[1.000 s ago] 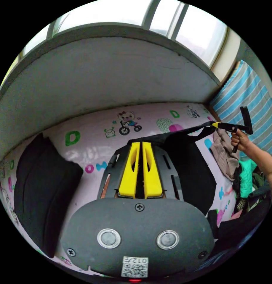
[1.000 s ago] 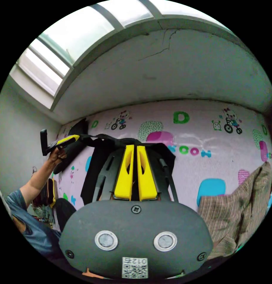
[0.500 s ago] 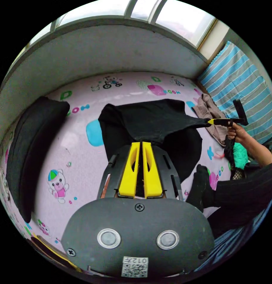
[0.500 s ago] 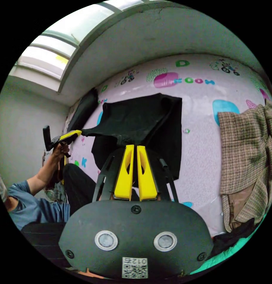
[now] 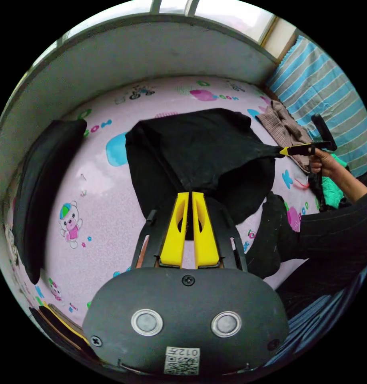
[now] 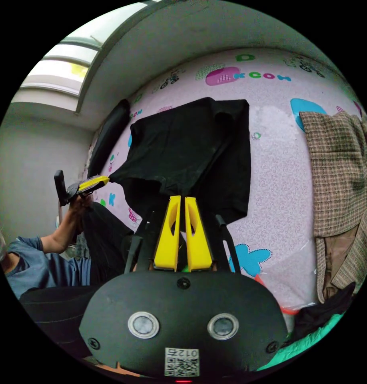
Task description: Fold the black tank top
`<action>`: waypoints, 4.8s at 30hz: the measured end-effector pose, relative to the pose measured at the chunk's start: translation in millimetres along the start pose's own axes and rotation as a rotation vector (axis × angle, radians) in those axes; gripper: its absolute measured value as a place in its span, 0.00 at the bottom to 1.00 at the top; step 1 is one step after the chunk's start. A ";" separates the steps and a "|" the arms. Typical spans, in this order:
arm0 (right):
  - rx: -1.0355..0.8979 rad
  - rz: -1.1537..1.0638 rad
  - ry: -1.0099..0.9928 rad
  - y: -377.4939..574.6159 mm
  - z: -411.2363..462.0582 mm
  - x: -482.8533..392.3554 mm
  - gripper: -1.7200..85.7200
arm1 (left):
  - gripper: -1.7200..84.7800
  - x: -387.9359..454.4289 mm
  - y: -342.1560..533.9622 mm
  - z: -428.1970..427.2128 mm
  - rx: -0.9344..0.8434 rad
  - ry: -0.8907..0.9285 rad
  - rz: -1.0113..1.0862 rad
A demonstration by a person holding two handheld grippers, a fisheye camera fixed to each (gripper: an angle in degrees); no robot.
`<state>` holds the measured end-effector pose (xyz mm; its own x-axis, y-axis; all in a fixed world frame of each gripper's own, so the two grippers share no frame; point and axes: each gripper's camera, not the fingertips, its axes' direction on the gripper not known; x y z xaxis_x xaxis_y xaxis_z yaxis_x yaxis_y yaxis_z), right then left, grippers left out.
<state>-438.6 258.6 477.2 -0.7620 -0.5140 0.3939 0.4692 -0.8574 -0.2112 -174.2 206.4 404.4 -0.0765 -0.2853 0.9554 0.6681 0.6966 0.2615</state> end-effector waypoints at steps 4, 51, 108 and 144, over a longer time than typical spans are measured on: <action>-0.149 0.006 0.041 -8.4 29.4 3.8 0.01 | 0.02 9.5 -12.9 36.9 -0.156 -0.003 0.048; -0.023 0.406 0.117 -206.4 65.2 19.2 0.08 | 0.03 -26.2 -83.8 80.8 0.029 -0.106 -0.191; -0.106 0.250 -0.181 -80.5 166.0 73.6 0.09 | 0.07 -127.2 -72.9 97.4 -0.290 0.372 -0.087; -0.365 -0.063 -0.231 -110.1 154.9 56.9 0.01 | 0.02 -157.4 -92.9 62.5 -0.295 0.430 0.074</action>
<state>-464.5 327.4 661.4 -0.6445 -0.4775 0.5972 0.2050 -0.8603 -0.4667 -270.4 227.7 238.3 0.2481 -0.5302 0.8108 0.8450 0.5277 0.0865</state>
